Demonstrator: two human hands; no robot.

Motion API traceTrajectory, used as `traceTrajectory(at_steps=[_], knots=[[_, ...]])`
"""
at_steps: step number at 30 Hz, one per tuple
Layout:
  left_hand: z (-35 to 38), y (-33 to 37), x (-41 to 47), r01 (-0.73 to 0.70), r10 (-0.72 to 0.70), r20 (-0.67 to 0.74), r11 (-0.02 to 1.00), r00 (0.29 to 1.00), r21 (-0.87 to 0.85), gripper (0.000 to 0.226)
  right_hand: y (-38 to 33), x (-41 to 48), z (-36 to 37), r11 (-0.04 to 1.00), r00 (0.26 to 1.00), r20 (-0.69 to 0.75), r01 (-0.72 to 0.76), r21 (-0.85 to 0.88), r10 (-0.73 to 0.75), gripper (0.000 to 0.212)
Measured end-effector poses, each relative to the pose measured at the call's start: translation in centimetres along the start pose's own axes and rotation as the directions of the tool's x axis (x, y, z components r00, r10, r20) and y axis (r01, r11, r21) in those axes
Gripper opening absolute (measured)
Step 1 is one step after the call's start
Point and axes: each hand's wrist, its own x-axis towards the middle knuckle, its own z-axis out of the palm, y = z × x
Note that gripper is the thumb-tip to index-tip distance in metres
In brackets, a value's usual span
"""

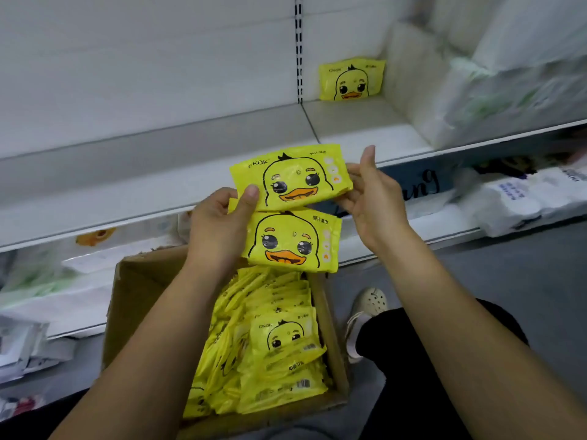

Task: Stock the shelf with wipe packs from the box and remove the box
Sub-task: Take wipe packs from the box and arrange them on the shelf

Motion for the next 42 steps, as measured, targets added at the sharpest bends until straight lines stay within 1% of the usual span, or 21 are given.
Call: traceTrajectory(at_steps=[2,5,6,8,10,16,19,21,23,24,26,27,29,30,32,34,36,38,40,41,42], knots=[[1.3,0.9,1.8,-0.014,0.014,-0.003,1.0,1.0,-0.018,0.034,0.3,0.9,-0.3,0.997,0.998,0.014,0.058,-0.048,-0.057,0.037],[3.7,2.1,4.1,-0.002,0.005,0.037,0.996,0.999,-0.087,0.047,0.3,3.6,-1.2,0.982,0.989,-0.023,0.141,-0.126,-0.145,0.024],[4.4,2.3,4.8,-0.012,0.016,0.054,0.997,0.998,-0.08,0.047,0.0,4.7,-1.5,0.977,0.986,-0.038,0.154,-0.146,-0.161,0.023],[5.9,2.5,6.4,-0.036,0.041,0.07,0.996,0.997,-0.077,0.039,-0.6,7.1,-2.2,0.968,0.981,-0.05,0.175,-0.182,-0.187,0.022],[7.1,2.6,7.9,-0.033,0.042,0.094,0.995,0.995,-0.095,0.037,-1.0,9.1,-2.9,0.963,0.976,-0.055,0.2,-0.179,-0.213,0.02],[9.7,2.5,11.8,-0.007,0.024,0.188,0.996,0.982,-0.094,0.037,-2.1,13.3,-4.4,0.977,0.974,-0.078,0.211,-0.025,-0.212,0.017],[11.0,2.6,13.4,-0.024,0.032,0.214,0.999,0.976,-0.04,0.035,-2.4,15.1,-4.6,0.979,0.98,-0.067,0.194,0.067,-0.19,0.019],[12.0,2.7,14.5,-0.028,0.033,0.236,0.999,0.971,-0.025,0.031,-2.9,16.2,-4.4,0.973,0.991,-0.031,0.137,0.188,-0.134,0.02],[12.9,2.9,15.6,-0.039,0.039,0.264,0.999,0.964,-0.006,0.03,-3.5,17.1,-4.4,0.939,0.998,0.005,0.054,0.339,-0.06,0.019],[13.4,3.0,16.3,-0.064,0.053,0.28,0.998,0.958,0.029,0.033,-3.7,17.5,-4.3,0.922,0.999,0.026,0.025,0.387,-0.038,0.027],[14.1,3.3,17.2,-0.116,0.079,0.334,0.989,0.939,0.092,0.041,-4.0,18.2,-4.2,0.931,0.999,0.031,0.021,0.366,-0.035,0.052],[14.4,3.5,17.7,-0.122,0.074,0.365,0.986,0.928,0.111,0.043,-3.9,18.4,-4.1,0.94,0.999,0.004,0.047,0.338,-0.051,0.058],[14.7,3.8,18.7,-0.101,0.025,0.43,0.983,0.902,0.154,0.048,-3.6,19.1,-4.4,0.945,0.993,-0.077,0.109,0.308,-0.089,0.055],[14.7,4.1,19.2,-0.081,-0.018,0.457,0.977,0.89,0.195,0.053,-3.4,19.5,-4.7,0.941,0.99,-0.103,0.128,0.314,-0.101,0.051],[14.8,4.9,20.3,-0.031,-0.113,0.52,0.965,0.847,0.261,0.064,-3.1,20.2,-5.3,0.925,0.988,-0.1,0.143,0.351,-0.115,0.048],[15.0,5.7,21.7,-0.013,-0.203,0.589,0.94,0.782,0.342,0.064,-2.8,20.7,-5.8,0.93,0.986,-0.093,0.161,0.332,-0.138,0.046],[15.4,6.6,22.9,-0.019,-0.291,0.653,0.906,0.699,0.423,0.065,-2.5,21.1,-6.2,0.942,0.98,-0.094,0.197,0.271,-0.178,0.041],[15.9,7.1,23.9,0.006,-0.361,0.689,0.888,0.629,0.459,0.07,-2.3,21.4,-6.5,0.946,0.972,-0.1,0.229,0.227,-0.212,0.036],[16.6,7.1,24.6,0.052,-0.382,0.693,0.893,0.611,0.447,0.063,-2.2,21.7,-6.7,0.939,0.972,-0.096,0.23,0.257,-0.212,0.033],[17.0,7.0,24.8,0.078,-0.375,0.683,0.902,0.626,0.424,0.06,-2.2,21.8,-6.6,0.932,0.974,-0.088,0.224,0.285,-0.207,0.033],[17.4,6.8,25.0,0.103,-0.364,0.662,0.911,0.655,0.399,0.061,-2.2,21.9,-6.5,0.928,0.976,-0.08,0.218,0.303,-0.204,0.033]])
